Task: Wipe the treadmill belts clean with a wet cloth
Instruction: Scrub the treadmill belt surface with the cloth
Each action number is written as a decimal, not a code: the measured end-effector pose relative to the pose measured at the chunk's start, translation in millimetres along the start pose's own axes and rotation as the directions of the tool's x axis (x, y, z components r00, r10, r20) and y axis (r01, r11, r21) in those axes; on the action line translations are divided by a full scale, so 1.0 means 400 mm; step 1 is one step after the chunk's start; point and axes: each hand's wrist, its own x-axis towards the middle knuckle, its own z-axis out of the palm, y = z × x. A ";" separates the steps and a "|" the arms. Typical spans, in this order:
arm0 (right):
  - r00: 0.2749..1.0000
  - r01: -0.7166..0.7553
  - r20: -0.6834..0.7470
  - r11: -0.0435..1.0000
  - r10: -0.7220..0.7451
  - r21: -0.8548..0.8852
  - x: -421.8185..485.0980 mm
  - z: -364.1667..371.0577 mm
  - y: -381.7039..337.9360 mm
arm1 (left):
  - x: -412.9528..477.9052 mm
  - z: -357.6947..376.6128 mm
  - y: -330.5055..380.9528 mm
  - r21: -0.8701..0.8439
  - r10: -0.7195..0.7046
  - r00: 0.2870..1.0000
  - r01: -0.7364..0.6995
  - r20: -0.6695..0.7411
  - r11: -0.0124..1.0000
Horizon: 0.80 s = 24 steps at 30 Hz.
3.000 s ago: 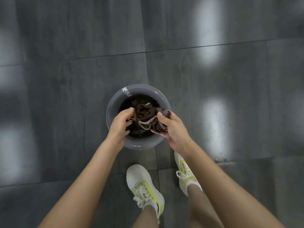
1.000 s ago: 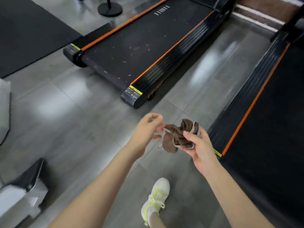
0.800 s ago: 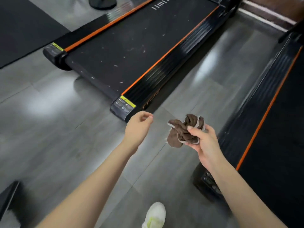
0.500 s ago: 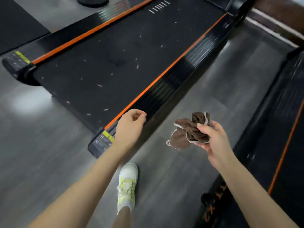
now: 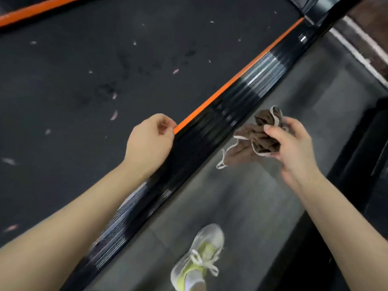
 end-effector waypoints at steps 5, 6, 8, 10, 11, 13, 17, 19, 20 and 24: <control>0.997 0.073 0.040 0.997 -0.071 -0.033 0.375 -0.004 -0.082 | 0.265 0.194 0.151 0.024 0.006 0.997 -0.004 -0.076 1.000; 0.995 0.094 0.038 0.995 -0.093 -0.031 0.445 0.003 -0.098 | 0.315 0.230 0.176 0.024 0.016 0.997 -0.014 -0.080 1.000; 0.991 0.134 0.003 0.991 -0.133 -0.029 0.579 0.020 -0.125 | 0.409 0.295 0.220 0.022 0.022 0.997 -0.021 -0.080 1.000; 0.984 0.166 -0.057 0.986 -0.167 -0.012 0.713 0.041 -0.145 | 0.501 0.350 0.251 0.026 0.018 0.995 -0.015 -0.101 1.000; 0.978 0.189 -0.089 0.982 -0.189 -0.010 0.783 0.050 -0.154 | 0.551 0.376 0.262 0.040 0.017 0.993 -0.013 -0.117 0.999; 0.955 0.255 -0.141 0.965 -0.260 -0.056 0.928 0.067 -0.171 | 0.658 0.426 0.281 0.070 0.028 0.990 -0.018 -0.138 0.997; 0.891 0.370 -0.190 0.901 -0.413 -0.227 1.224 0.085 -0.212 | 0.885 0.524 0.327 0.155 0.092 0.988 -0.072 -0.126 0.985; 0.882 0.384 -0.171 0.881 -0.438 -0.277 1.365 0.093 -0.223 | 0.985 0.567 0.353 0.195 0.120 0.984 -0.093 -0.135 0.976; 0.894 0.373 -0.148 0.885 -0.423 -0.279 1.434 0.099 -0.221 | 1.029 0.587 0.366 0.208 0.130 0.982 -0.099 -0.138 0.973; 0.931 0.317 0.021 0.781 -0.364 -0.539 1.640 0.117 -0.182 | 1.175 0.664 0.416 0.247 0.158 0.974 -0.116 -0.160 0.962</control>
